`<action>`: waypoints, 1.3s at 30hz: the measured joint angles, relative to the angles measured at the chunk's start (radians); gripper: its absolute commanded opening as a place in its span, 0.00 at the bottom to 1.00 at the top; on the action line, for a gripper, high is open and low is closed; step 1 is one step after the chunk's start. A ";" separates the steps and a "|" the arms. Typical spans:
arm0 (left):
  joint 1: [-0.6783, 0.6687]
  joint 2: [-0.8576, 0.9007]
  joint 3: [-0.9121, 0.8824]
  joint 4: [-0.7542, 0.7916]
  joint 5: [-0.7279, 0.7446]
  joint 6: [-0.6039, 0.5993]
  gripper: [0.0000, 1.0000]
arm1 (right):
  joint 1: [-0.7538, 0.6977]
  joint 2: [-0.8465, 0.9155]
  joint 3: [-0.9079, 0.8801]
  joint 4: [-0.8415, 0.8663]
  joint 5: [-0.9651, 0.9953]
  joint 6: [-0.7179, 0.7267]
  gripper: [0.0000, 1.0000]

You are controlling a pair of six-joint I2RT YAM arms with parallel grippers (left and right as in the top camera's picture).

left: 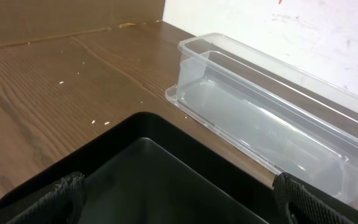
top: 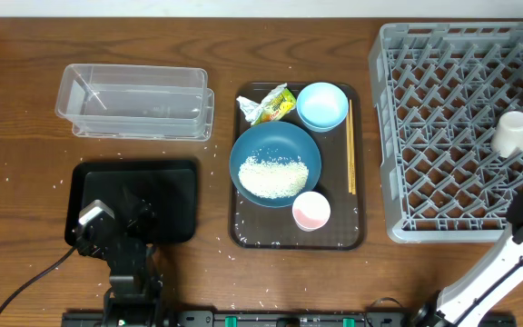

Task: Sort waste into correct bins and load items into the dishwasher rack
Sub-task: 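Lower the paper cup into the rack's right side and release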

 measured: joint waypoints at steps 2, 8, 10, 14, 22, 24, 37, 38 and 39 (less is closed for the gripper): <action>0.000 0.000 0.000 0.000 0.000 0.000 0.98 | 0.007 0.001 -0.037 0.028 0.034 0.025 0.01; 0.000 0.000 0.000 0.000 0.000 0.000 0.98 | -0.010 0.004 -0.127 0.068 0.140 0.080 0.01; 0.000 0.000 0.000 0.000 0.000 0.000 0.98 | -0.019 0.004 -0.149 0.074 0.156 0.089 0.01; 0.000 0.000 0.000 0.000 0.000 0.000 0.98 | -0.031 0.003 -0.172 0.096 0.153 0.098 0.01; 0.000 0.000 0.000 0.000 0.000 0.000 0.98 | -0.043 0.003 -0.163 0.021 0.200 0.145 0.01; 0.000 0.000 0.000 0.000 0.000 0.000 0.98 | -0.058 0.003 -0.156 -0.017 0.245 0.159 0.01; 0.000 0.000 0.000 0.000 0.000 0.000 0.98 | -0.018 -0.078 -0.089 -0.058 0.009 0.045 0.12; 0.000 0.000 0.000 0.000 0.000 0.000 0.98 | 0.002 -0.089 -0.089 -0.058 -0.035 0.019 0.15; 0.000 0.000 0.000 0.000 0.000 0.000 0.98 | 0.030 -0.101 -0.088 -0.057 -0.077 -0.005 0.19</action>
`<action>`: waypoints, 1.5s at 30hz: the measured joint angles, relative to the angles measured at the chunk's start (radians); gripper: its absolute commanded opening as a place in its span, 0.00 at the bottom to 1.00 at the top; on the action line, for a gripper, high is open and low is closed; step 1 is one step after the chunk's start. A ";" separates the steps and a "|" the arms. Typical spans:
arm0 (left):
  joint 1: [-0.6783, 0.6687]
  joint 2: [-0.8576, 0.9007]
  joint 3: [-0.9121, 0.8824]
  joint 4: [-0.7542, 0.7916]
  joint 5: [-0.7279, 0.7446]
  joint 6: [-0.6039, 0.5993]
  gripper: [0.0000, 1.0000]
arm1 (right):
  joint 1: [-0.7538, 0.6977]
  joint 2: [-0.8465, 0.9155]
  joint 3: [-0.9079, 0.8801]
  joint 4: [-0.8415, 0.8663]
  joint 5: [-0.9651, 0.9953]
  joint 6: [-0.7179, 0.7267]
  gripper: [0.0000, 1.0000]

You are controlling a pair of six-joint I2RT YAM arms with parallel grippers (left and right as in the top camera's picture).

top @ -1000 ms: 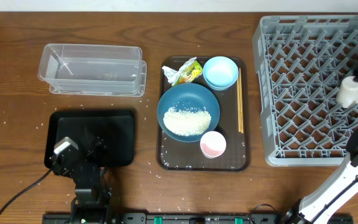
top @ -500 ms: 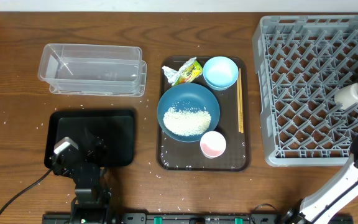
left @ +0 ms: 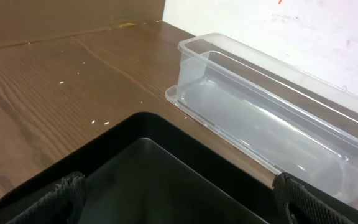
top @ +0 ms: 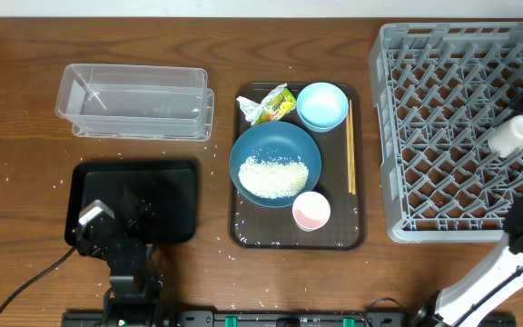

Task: Sort waste into correct bins and load items into the dishwasher rack
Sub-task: 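Lower the paper cup into the rack's right side and release, then reach the right gripper to the pink-rimmed small cup and grasp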

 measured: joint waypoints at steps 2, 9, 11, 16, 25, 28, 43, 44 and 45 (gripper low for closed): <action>0.000 0.000 0.000 0.000 0.000 0.000 0.98 | 0.075 -0.020 0.006 0.000 -0.052 -0.035 0.29; 0.000 0.000 0.000 0.000 0.000 0.000 0.98 | 0.423 -0.030 0.011 -0.072 -0.055 -0.093 0.49; 0.000 0.000 0.000 0.000 0.000 0.000 0.98 | 0.527 -0.030 0.011 -0.131 -0.021 -0.099 0.55; 0.000 0.000 0.000 0.000 0.000 0.000 0.98 | 0.779 -0.030 0.010 -0.228 0.061 -0.096 0.99; 0.000 0.000 0.000 0.000 0.000 0.000 0.98 | 1.142 -0.030 -0.026 -0.272 0.227 0.047 0.66; 0.000 0.000 0.000 0.000 0.000 0.000 0.98 | 1.226 -0.030 -0.037 -0.282 0.295 0.132 0.61; 0.000 0.000 0.000 0.000 0.000 0.000 0.98 | 1.367 -0.031 -0.323 -0.183 0.517 0.421 0.45; 0.000 0.000 0.000 0.000 0.000 0.000 0.98 | 1.367 -0.031 -0.336 -0.168 0.513 0.426 0.44; 0.000 0.000 0.000 0.000 0.000 0.000 0.98 | 1.367 -0.031 -0.344 -0.158 0.509 0.430 0.45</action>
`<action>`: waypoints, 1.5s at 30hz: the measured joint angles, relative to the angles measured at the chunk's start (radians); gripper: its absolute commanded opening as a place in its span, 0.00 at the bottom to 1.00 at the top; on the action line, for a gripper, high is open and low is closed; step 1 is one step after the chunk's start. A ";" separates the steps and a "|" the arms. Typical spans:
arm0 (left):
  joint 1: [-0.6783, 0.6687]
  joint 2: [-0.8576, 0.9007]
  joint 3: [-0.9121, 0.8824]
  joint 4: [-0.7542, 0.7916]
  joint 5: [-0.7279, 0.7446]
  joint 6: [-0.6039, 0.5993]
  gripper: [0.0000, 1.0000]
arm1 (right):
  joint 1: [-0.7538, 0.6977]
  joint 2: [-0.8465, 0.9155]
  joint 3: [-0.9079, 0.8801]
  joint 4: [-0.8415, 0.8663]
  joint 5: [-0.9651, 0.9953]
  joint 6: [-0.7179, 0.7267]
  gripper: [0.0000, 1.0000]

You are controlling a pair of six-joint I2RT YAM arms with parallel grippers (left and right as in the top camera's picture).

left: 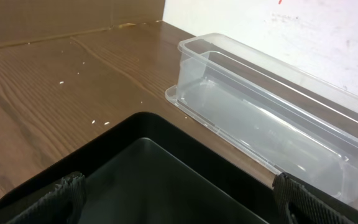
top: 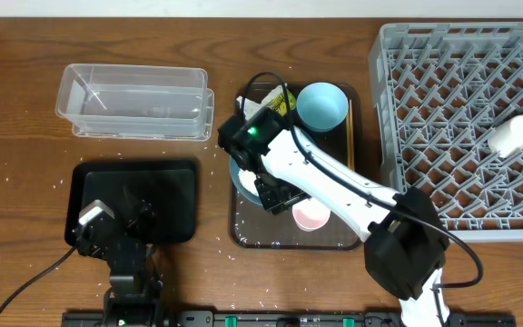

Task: Sort waste into correct bins and load items into the dishwasher rack
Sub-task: 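Reach the right gripper to the pink-rimmed small cup and grasp, then carry the pink cup to the rack and place it beside the paper cup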

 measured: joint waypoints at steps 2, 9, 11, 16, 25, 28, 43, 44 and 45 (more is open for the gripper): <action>0.000 0.000 0.000 0.000 0.000 0.000 0.98 | 0.000 0.000 -0.022 0.031 -0.015 0.003 0.45; 0.000 0.000 0.000 0.000 0.000 0.000 0.98 | 0.001 0.000 -0.112 0.092 -0.045 0.010 0.41; 0.000 0.000 0.000 0.000 0.000 0.000 0.98 | 0.001 0.000 -0.116 0.105 -0.053 0.010 0.38; 0.000 0.000 0.000 0.000 0.000 0.000 0.98 | 0.005 0.000 -0.120 0.157 -0.067 0.013 0.34; 0.000 0.000 0.000 0.000 0.000 0.000 0.98 | 0.013 0.000 -0.227 0.226 -0.079 0.021 0.25; 0.000 0.000 0.000 0.000 0.000 0.000 0.98 | 0.012 0.000 -0.229 0.217 -0.073 0.021 0.22; 0.000 0.000 0.000 0.000 -0.001 0.000 0.98 | -0.171 0.000 0.206 -0.048 -0.028 -0.108 0.01; 0.000 0.000 0.000 0.000 0.000 0.000 0.98 | -0.200 0.000 0.245 -0.063 -0.023 -0.122 0.01; 0.000 0.000 0.000 0.000 -0.001 0.000 0.98 | -0.234 0.000 0.284 -0.074 -0.018 -0.137 0.01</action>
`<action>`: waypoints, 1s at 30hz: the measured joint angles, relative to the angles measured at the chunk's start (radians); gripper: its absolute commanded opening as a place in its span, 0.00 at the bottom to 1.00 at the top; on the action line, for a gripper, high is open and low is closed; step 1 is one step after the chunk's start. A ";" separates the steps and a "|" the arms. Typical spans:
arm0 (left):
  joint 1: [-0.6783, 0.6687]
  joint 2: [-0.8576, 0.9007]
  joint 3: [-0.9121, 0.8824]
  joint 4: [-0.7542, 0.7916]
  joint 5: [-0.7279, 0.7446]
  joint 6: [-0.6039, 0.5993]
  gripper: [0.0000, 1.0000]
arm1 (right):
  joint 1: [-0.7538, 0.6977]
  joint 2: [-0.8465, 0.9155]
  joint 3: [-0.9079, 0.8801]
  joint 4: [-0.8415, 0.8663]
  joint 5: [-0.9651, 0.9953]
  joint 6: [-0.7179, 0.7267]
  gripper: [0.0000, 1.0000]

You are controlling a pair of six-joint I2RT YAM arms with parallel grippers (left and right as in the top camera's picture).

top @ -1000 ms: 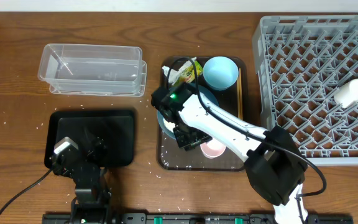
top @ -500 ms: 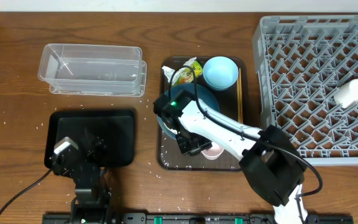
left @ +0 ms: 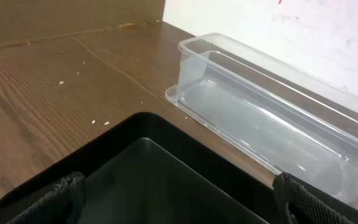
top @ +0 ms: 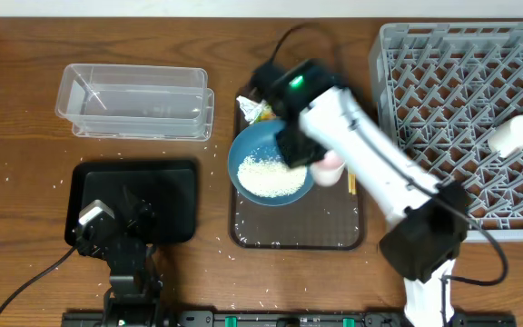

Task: Sort waste into correct bins and load items into the dishwasher rack
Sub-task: 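Carry the pink cup to the rack and place it beside the paper cup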

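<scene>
My right arm reaches over the brown tray (top: 243, 227), blurred by motion. Its gripper (top: 320, 156) is by the right rim of the blue plate of rice (top: 266, 173) and appears shut on the small pink cup (top: 331, 165). The arm hides the light blue bowl. Part of a green wrapper (top: 251, 110) shows at the tray's far left, and one end of the chopsticks (top: 350, 184) at its right. A white cup (top: 511, 134) lies in the grey dishwasher rack (top: 425, 136). My left gripper (left: 180, 214) hangs open and empty over the black bin (top: 175, 177).
A clear plastic bin (top: 134, 100), empty, stands at the back left beyond the black bin; in the left wrist view this clear bin (left: 266, 124) is ahead to the right. Rice grains lie scattered on the wooden table (top: 25, 136).
The right gripper was low over the tray's front by the pink cup; now it is further back beside the plate's right rim, and the pink cup has moved up there with it. The left arm is unchanged.
The white cup first sat in the rack with the right arm at the table's right edge, then lay tilted in the rack. Later the right arm stretched over the tray at the pink cup. Now that cup is off its spot, at the gripper.
</scene>
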 measured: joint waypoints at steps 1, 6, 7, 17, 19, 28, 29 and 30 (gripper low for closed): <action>0.000 0.000 0.000 0.000 0.000 0.000 0.98 | -0.037 0.000 0.042 -0.006 0.003 -0.016 0.01; 0.000 0.000 0.000 0.000 0.000 0.000 0.98 | -0.269 0.000 0.225 0.028 0.002 -0.095 0.01; 0.000 0.000 0.000 0.000 0.000 0.000 0.98 | -0.336 0.000 0.254 0.051 -0.010 -0.115 0.01; 0.000 0.000 0.000 0.000 0.001 0.000 0.98 | -0.933 -0.003 0.219 0.505 -0.353 -0.268 0.01; 0.000 0.000 0.000 0.000 0.001 0.000 0.98 | -1.026 -0.003 0.166 0.623 -0.470 -0.278 0.01; 0.000 0.000 0.000 0.000 0.001 0.000 0.98 | -1.283 -0.003 -0.181 1.058 -0.780 -0.223 0.01; 0.000 0.000 0.000 0.000 0.001 0.000 0.98 | -1.303 -0.002 -0.225 1.108 -0.809 -0.217 0.01; 0.000 0.000 0.000 0.000 0.001 0.000 0.98 | -1.321 -0.001 -0.265 1.168 -0.845 -0.210 0.01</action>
